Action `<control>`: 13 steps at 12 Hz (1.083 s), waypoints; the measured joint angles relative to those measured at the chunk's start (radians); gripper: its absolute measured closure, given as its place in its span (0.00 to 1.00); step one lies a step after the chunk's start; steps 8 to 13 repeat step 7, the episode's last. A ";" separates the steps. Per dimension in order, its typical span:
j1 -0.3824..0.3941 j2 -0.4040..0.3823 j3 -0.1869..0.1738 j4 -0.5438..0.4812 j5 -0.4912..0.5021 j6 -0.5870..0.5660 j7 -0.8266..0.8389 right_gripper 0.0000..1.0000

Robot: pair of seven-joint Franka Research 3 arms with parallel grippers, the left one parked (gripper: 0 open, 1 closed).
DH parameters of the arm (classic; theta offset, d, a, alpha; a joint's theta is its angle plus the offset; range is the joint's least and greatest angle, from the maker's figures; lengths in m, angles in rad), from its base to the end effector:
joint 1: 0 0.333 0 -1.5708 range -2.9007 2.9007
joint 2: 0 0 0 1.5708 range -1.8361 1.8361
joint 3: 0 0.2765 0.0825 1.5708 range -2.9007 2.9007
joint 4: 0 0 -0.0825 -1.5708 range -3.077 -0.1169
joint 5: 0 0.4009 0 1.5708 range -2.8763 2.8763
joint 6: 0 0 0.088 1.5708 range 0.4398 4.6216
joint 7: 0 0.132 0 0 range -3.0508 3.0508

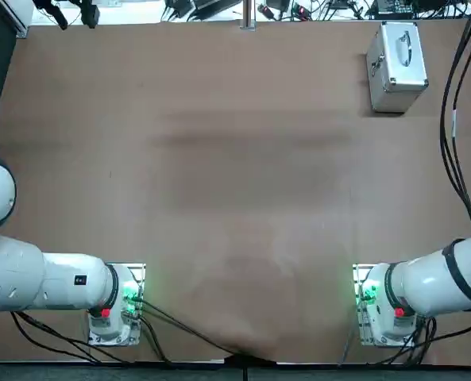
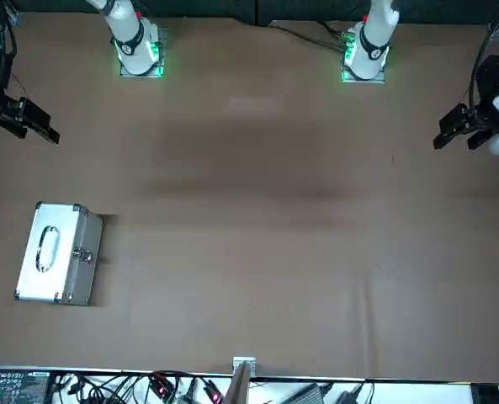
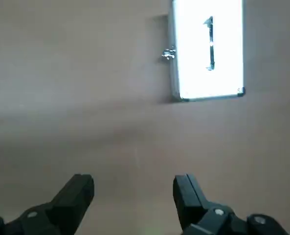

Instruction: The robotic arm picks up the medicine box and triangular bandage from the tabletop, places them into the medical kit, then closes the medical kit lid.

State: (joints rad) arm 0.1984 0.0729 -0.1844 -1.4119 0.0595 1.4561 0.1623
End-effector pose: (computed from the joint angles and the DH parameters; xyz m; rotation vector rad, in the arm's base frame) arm 0.5784 0.0202 0.5857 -3.0902 0.2198 0.0487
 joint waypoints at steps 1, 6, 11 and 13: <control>-0.031 -0.018 0.034 -0.019 -0.019 0.000 0.000 0.00; -0.127 -0.133 0.098 -0.168 -0.052 0.002 -0.057 0.00; -0.132 -0.143 0.108 -0.181 -0.053 0.005 -0.060 0.00; -0.132 -0.143 0.108 -0.181 -0.053 0.005 -0.060 0.00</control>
